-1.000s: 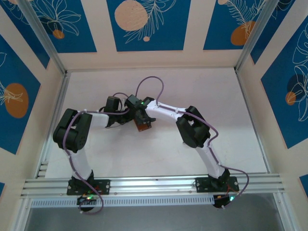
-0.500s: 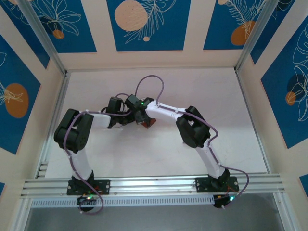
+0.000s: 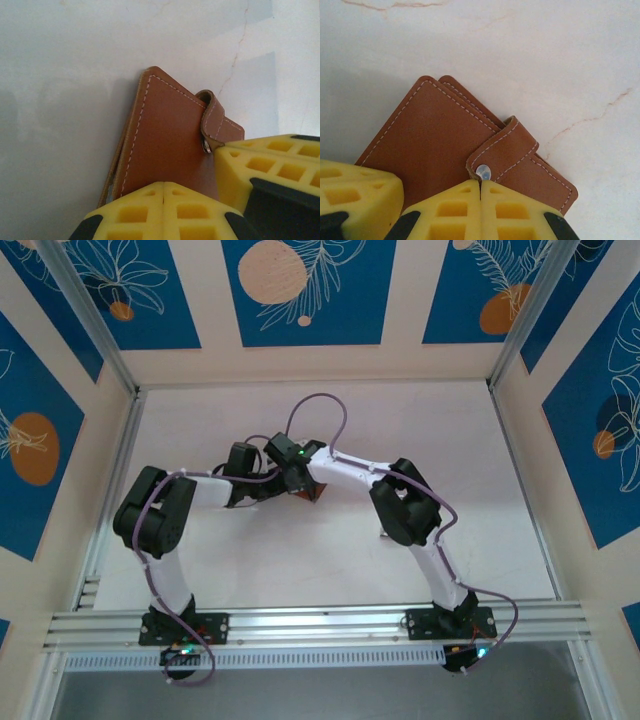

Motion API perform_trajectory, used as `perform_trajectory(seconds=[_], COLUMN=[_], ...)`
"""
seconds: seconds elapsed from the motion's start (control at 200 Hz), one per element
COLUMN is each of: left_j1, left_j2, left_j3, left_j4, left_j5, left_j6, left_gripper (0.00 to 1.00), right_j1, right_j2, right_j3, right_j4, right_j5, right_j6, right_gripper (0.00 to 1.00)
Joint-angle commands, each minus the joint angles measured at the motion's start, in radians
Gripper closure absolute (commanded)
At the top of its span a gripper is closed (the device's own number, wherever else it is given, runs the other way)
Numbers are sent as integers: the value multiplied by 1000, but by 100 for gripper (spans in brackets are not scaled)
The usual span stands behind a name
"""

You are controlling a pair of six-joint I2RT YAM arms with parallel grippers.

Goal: Put the credit cards into the card holder
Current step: Open the button on the card holder.

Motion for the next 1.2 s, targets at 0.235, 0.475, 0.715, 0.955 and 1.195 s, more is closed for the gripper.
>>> perform_trajectory(seconds=[0.235,0.475,0.715,0.955,1.195], left_j1=[-6,-6,-6,-6,-33], left_j2=[55,35,-49,-268,-389], left_j3=[-58,-42,16,-40,-168], left_j4=[-158,-157,-154,-213,-316], left_j5=[-27,1,80,63,-1], left_j6=[42,38,-8,-55,-19], left_gripper=[100,100,100,100,100], right_j1=[-83,-156,-183,-188,-108], right_j2=[-43,-61,-129,-132,-173], right_j3=[27,34,-37,-35,-50], right_j4=[-67,-50,25,-23,-25], right_j5=[91,-75,-268,-223,-260], right_j6=[50,44,1,17,-71], right_gripper=[100,90,58,74,91])
